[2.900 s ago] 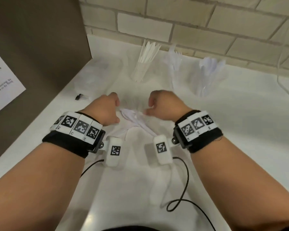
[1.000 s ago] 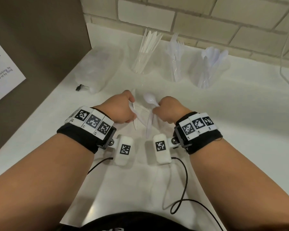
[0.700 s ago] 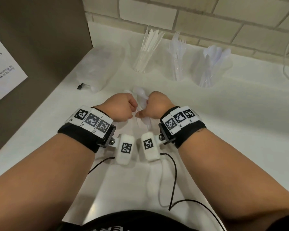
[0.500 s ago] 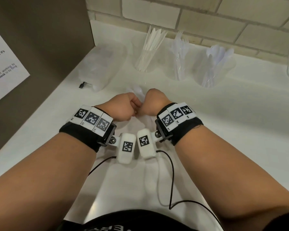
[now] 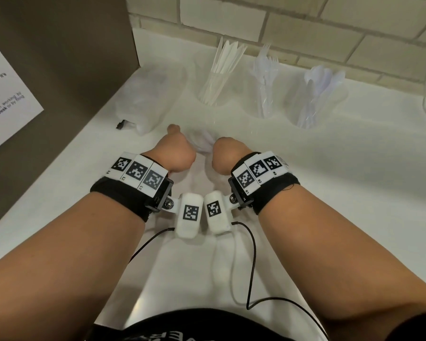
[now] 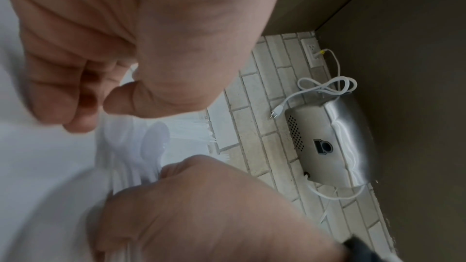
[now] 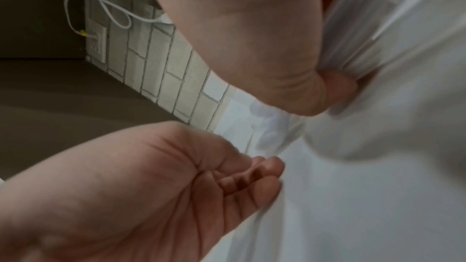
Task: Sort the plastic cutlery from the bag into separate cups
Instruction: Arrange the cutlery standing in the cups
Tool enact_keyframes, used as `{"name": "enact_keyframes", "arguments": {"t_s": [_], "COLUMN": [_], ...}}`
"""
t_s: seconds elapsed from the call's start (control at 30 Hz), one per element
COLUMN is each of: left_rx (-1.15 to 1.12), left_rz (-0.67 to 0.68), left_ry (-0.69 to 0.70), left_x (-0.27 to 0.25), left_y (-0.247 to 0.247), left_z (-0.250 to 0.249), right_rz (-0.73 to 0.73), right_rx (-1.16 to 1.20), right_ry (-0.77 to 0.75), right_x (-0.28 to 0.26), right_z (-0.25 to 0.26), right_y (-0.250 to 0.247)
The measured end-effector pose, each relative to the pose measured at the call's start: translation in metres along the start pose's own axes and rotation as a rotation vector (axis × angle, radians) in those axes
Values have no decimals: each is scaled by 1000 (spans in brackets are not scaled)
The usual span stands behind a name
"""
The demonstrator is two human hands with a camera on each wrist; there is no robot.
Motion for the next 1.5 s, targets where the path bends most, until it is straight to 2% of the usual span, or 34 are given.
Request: {"name": "enact_keyframes", "arguments": {"t_s": [0.13, 0.3, 0.4, 0.43, 0.5, 0.57, 0.63, 0.7, 0.77, 0.83, 0.97, 1.07, 1.13, 1.2, 1.27, 1.33, 1.4, 1.5], "left_rx": [25, 18, -248, -381, -704, -968, -1050, -1060, -1068, -1143, -1288, -1196, -1090, -999, -882, -779, -706, -607], "left_rz": [10, 58, 119, 124, 163, 273, 403, 561, 693, 741, 746, 707, 624, 508, 397, 293, 142, -78], "left_ry": [14, 188, 220, 212, 157, 66, -23, -104, -165, -175, -98, -103, -38, 146, 336, 491, 588, 661], "left_x": [3, 4, -5, -8, -15, -20, -22, -20, -25, -29, -30, -26, -25, -23, -27, -34, -40, -44], "left_y": [-2, 2, -2, -4, -10, -12, -12, -7, -2, -1, -5, -7, -12, -20, -25, -28, -27, -25], "left_z": [-1, -3, -9, -11, -15, -17, -18, -17, -19, -23, -25, -22, -22, -24, -30, -40, -48, -54], "right_rz": [-24, -76, -83, -127, -307, -471, -505, -537, -581, -599, -567, -573, -595, -605, -579, -491, -423, -406], "right_rx": [12, 211, 375, 517, 920, 1402, 1741, 1829, 1799, 1704, 1488, 1475, 1467, 1387, 1220, 1005, 847, 883], "right_ry": [-28, -70, -80, -84, -121, -247, -447, -585, -644, -614, -530, -509, -526, -539, -528, -481, -454, -455], "right_x": [-6, -11, -10, -12, -18, -26, -30, -33, -34, -32, -24, -20, -21, -25, -28, -28, -27, -28], "right_z": [-4, -11, -19, -23, -31, -34, -30, -22, -14, -9, -5, -4, -5, -8, -7, -3, 3, 8], "right_y": [2, 5, 5, 2, -8, -22, -36, -45, -48, -43, -20, -14, -15, -16, -15, -10, -5, -3]}}
Point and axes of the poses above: each hand's wrist, its own x-axis towards the middle knuckle, its own y-axis out of the palm, z = x × y, the point moved 1 cm from there along x, towards the middle knuckle, and after that the axes turned 7 degrees about -y, right-handed, at the moved point
